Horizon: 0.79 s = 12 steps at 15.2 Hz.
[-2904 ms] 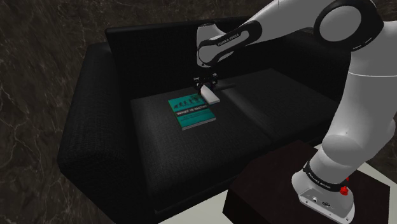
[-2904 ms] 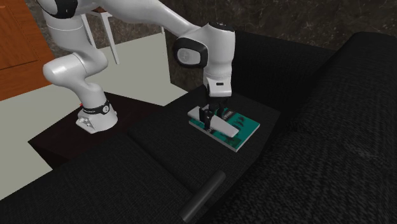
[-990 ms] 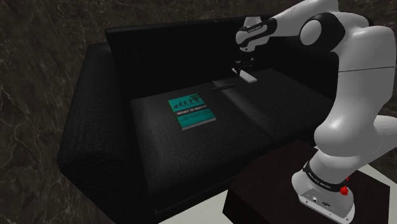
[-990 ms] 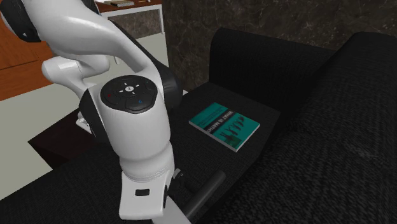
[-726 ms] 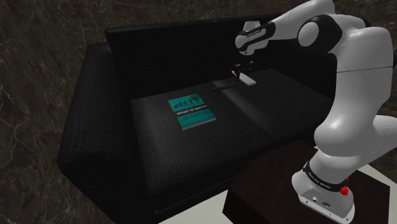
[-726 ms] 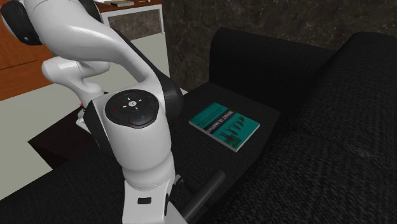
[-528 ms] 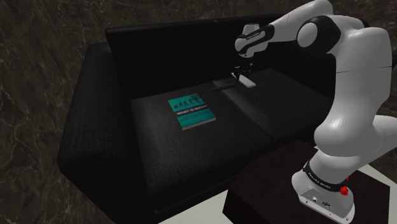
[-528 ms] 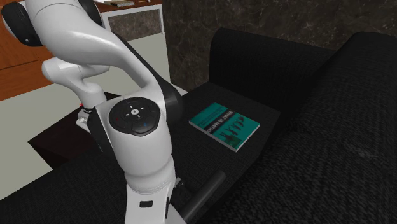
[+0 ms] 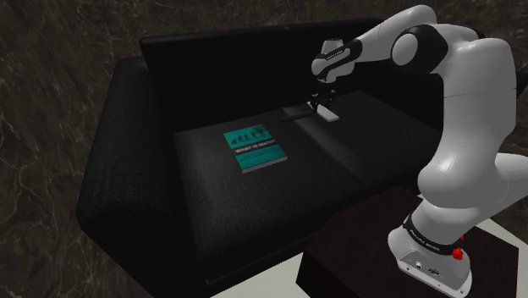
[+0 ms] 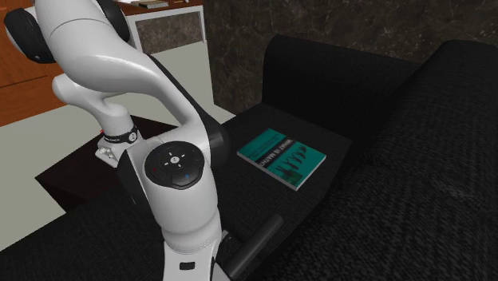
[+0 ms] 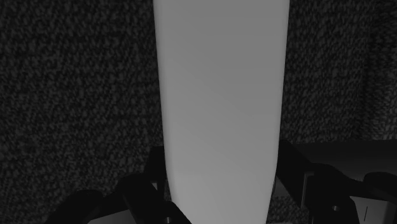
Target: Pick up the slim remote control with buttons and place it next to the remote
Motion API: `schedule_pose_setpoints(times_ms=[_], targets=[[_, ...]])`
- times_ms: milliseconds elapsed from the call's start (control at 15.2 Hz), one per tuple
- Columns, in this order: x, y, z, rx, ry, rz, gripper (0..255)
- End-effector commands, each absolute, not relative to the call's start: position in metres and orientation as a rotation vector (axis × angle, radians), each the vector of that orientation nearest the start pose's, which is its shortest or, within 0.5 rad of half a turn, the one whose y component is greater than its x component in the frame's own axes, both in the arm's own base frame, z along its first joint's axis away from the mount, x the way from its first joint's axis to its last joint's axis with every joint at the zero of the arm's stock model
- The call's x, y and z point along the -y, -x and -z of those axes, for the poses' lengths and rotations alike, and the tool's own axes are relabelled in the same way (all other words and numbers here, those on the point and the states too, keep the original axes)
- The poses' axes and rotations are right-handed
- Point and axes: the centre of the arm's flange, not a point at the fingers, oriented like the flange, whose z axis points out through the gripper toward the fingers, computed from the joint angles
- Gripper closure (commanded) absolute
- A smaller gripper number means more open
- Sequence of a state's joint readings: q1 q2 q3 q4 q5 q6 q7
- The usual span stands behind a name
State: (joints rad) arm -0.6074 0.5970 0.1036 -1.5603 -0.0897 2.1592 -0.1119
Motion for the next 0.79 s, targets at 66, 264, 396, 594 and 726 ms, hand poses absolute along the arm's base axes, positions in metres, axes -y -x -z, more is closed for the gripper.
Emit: schedule_pose_setpoints(times_ms=[66,264,396,594,726], targets=[[0.350,-0.606,-0.299,-0.566,3.108,0.002,255],[0.350,-0.606,-0.299,-0.566,3.108,0.002,0],[0.350,-0.606,-0.299,-0.566,3.108,0.002,0],[0.350,-0.606,-0.299,-0.566,3.108,0.002,0],[0.349,-0.606,-0.325,-0.566,3.108,0.002,0]])
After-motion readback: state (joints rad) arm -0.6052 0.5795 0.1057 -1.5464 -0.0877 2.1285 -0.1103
